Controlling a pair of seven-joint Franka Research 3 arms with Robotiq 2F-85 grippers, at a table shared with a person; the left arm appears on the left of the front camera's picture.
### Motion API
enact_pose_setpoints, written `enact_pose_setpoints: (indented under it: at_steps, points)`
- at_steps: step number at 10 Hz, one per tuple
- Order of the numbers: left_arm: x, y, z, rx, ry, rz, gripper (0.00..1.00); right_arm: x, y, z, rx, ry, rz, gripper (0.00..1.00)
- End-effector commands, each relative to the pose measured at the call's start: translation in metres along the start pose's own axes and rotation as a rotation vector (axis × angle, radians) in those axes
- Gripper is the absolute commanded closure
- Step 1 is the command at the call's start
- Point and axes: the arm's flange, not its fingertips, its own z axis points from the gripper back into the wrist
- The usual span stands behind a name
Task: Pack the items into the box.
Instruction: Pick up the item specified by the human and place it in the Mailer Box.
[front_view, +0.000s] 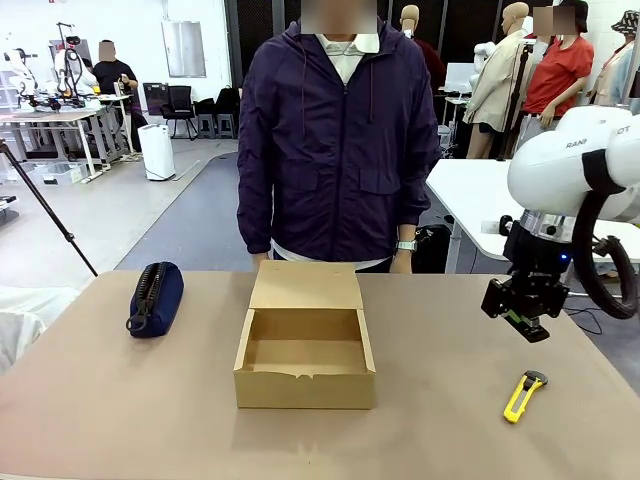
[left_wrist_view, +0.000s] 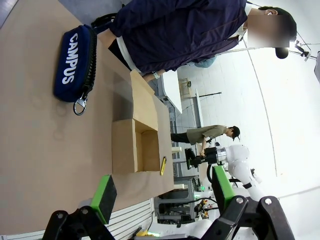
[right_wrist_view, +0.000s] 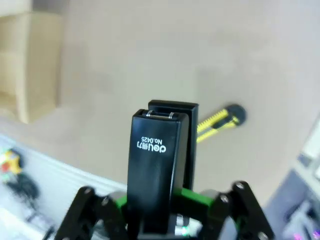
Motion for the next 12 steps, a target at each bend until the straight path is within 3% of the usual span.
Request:
enact_pose_setpoints:
  at_steps: [1, 3, 6, 7, 9, 12]
  points:
    - [0.001, -0.002, 0.000, -0.019, -0.007, -0.013, 0.00, 0.042, 0.048, 0.003, 0.044, -0.064, 0.408, 1.00]
    - [0.001, -0.002, 0.000, -0.019, -0.007, -0.013, 0.00, 0.087, 0.120, 0.001, 0.070, -0.077, 0.806, 1.00]
    - [0.001, -0.002, 0.000, -0.019, -0.007, -0.013, 0.00, 0.149, 0.219, -0.023, 0.013, 0.003, 1.225, 1.00]
    - [0.001, -0.002, 0.000, -0.019, -0.007, -0.013, 0.00, 0.161, 0.247, -0.034, 0.045, 0.045, 1.338, 1.00]
    - [0.001, -0.002, 0.000, -0.019, -0.007, -0.013, 0.00, 0.160, 0.279, -0.047, 0.084, 0.100, 1.473, 1.00]
    - [0.001, -0.002, 0.000, -0.019, -0.007, -0.013, 0.00, 0.150, 0.287, -0.073, 0.131, 0.115, 1.498, 1.00]
